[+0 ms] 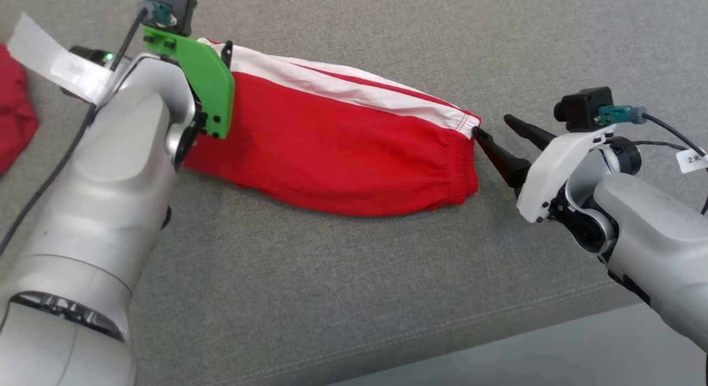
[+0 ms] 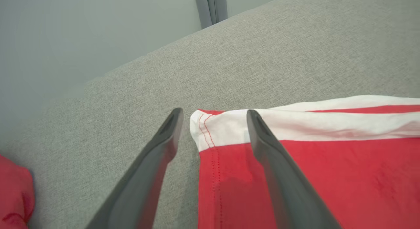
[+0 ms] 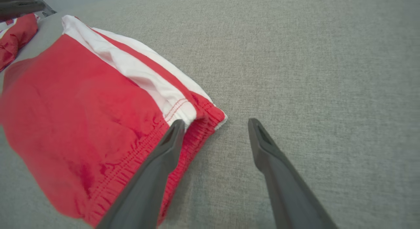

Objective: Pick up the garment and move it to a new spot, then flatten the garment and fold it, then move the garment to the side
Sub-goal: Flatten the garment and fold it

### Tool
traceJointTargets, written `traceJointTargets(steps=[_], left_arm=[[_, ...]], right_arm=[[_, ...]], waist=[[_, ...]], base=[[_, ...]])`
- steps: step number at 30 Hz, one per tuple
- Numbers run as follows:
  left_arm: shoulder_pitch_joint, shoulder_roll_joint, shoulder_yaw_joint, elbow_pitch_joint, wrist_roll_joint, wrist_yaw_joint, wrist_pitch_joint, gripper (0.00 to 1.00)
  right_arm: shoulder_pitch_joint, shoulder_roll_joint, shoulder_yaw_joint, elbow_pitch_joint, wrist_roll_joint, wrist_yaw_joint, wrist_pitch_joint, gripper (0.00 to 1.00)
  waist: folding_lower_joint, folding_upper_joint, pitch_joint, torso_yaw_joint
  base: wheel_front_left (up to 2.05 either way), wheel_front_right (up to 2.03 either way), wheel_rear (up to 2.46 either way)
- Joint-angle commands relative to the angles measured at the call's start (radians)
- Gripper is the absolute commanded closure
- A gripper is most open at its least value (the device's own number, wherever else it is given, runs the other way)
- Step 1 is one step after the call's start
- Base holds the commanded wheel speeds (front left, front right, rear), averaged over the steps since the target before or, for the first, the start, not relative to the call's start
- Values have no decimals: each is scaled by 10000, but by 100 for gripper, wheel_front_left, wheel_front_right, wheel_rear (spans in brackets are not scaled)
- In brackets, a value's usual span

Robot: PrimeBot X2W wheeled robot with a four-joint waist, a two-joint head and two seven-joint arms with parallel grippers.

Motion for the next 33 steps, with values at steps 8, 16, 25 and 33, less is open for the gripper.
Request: traceJointTargets(steps=[8,16,25,33], left_arm=[[1510,-471,-19,-190,-321,-32,-1024,0],[2590,-384,271,-65,-836,133,-1217,0],[2951,145,938,313,-1580,381,-1104,0],[3107,128,1051,508,-1821,239,-961,0]], right_arm=[[906,-668,-257,-93,486,-10,-666,0],[1552,-795,-474,-356,585,-10,-942,0],[1895,-994,-826,-1162,241,-10,-1070,0],[2329,-1149,-1477,-1499,51,-10,-1102,0]], waist=[[-1,-1,-1032,550],[-1,-1,-1504,630],[-1,-1,-1034,-84],[-1,-1,-863,-328]], base=[[0,0,0],[0,0,0],[0,0,0],[0,0,0]])
